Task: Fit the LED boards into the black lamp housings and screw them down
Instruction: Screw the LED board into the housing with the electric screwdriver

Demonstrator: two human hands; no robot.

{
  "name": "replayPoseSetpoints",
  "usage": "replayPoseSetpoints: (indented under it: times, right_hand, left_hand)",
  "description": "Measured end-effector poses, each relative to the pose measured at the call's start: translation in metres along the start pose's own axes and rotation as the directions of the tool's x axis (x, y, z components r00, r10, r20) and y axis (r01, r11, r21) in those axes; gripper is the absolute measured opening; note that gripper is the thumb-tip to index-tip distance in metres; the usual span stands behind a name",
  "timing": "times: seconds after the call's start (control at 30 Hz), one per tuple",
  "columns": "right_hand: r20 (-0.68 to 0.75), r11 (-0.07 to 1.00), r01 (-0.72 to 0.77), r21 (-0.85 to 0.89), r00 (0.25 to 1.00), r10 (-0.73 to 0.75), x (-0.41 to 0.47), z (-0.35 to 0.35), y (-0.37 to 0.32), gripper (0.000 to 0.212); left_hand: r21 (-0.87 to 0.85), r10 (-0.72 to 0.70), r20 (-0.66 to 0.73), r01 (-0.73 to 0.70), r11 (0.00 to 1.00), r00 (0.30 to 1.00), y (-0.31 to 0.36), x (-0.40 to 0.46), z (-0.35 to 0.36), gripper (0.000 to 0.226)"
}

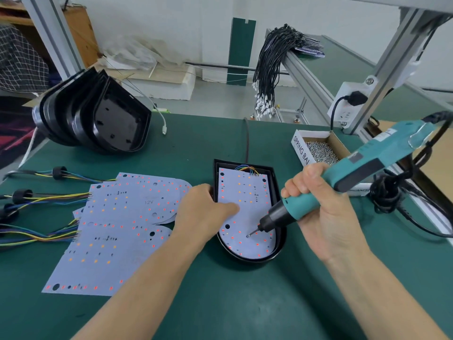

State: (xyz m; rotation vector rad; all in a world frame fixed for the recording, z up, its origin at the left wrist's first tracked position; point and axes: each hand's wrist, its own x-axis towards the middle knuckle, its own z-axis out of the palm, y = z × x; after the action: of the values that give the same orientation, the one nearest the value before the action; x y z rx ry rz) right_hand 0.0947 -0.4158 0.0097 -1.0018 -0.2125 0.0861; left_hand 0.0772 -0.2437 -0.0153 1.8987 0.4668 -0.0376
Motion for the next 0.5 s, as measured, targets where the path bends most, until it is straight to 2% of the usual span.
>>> replayPoseSetpoints:
  times: [0.1, 0.2, 0.27, 0.43, 0.5]
  right_hand:
    - [0.06, 0.997, -0.019, -0.07, 0.998, 0.023, 0.001, 0.002, -0.003, 0.029]
    - [0.242, 0.993, -0.041, -0.112, 0.968, 0.068, 0.003, 0.005, -0.009, 0.058]
    - [0.313, 0.992, -0.066, -0.104, 0.945, 0.096, 0.005, 0.009, -0.012, 0.071]
    - [0.301, 0.987, -0.091, -0.129, 0.945, 0.126, 0.01, 0.007, -0.013, 0.052]
    - [0.342, 0.986, -0.079, -0.148, 0.931, 0.126, 0.012, 0.006, -0.013, 0.04]
  left_hand:
    - [0.029, 0.008, -0.019, -0.007, 1.0, 1.0, 0.002, 0.002, 0.002, 0.051]
    - [0.034, -0.002, -0.026, 0.003, 0.999, 1.0, 0.002, 0.003, 0.002, 0.049]
    - [0.02, -0.007, -0.02, 0.007, 1.0, 1.0, 0.002, 0.002, 0.002, 0.05]
    - [0.007, -0.013, -0.012, 0.013, 1.0, 1.0, 0.0, 0.002, 0.001, 0.049]
    - [0.0, -0.014, -0.008, 0.014, 1.0, 1.0, 0.0, 0.003, 0.002, 0.048]
